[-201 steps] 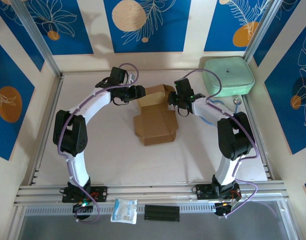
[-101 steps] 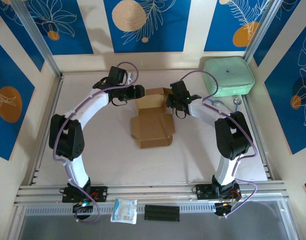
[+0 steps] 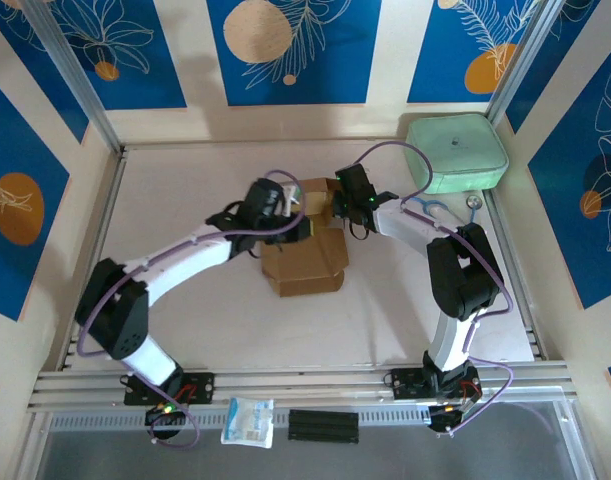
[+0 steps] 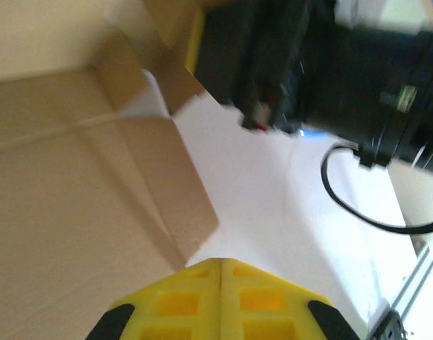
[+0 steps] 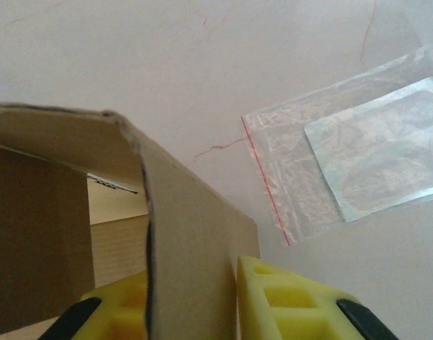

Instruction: Fold the paper box

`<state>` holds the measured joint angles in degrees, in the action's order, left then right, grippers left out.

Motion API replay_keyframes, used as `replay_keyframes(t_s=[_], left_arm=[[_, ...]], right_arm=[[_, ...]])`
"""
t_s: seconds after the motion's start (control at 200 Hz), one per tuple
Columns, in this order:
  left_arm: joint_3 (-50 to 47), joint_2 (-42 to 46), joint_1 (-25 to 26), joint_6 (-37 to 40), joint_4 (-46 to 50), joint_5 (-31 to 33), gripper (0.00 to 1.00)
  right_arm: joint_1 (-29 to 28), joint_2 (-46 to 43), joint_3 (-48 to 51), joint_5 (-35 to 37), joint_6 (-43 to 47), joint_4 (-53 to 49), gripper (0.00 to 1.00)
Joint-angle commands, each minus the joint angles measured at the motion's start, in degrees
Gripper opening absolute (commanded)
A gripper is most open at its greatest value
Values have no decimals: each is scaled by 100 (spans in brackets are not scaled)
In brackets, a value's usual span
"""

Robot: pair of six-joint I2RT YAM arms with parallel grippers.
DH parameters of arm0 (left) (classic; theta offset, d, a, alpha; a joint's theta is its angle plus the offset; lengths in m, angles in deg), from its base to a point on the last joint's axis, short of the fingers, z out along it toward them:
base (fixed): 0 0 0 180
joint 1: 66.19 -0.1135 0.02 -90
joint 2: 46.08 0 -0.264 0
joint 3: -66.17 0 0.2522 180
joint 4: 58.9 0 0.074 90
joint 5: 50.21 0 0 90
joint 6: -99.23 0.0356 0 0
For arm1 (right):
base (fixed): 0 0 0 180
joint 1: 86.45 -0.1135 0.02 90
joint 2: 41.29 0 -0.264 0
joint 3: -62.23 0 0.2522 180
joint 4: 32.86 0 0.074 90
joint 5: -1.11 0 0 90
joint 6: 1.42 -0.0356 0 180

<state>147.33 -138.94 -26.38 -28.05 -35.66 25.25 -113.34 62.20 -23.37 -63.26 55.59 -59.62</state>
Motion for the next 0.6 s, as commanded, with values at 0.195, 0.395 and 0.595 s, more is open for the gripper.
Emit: replay_keyframes(t_s=[0.195,0.395,0.595], left_arm=[[547,-1746,372,-297,-803,-99,0],[766,-2422,376,-78,-634,110,0],[731,-2793,361,36,-567,249,0]], right_arm=[[-11,-48,20,85,9,-122,19],[11,-95,-131,-137,-268,-408,16],[21,-189,-233,-154,-273,-562,16]])
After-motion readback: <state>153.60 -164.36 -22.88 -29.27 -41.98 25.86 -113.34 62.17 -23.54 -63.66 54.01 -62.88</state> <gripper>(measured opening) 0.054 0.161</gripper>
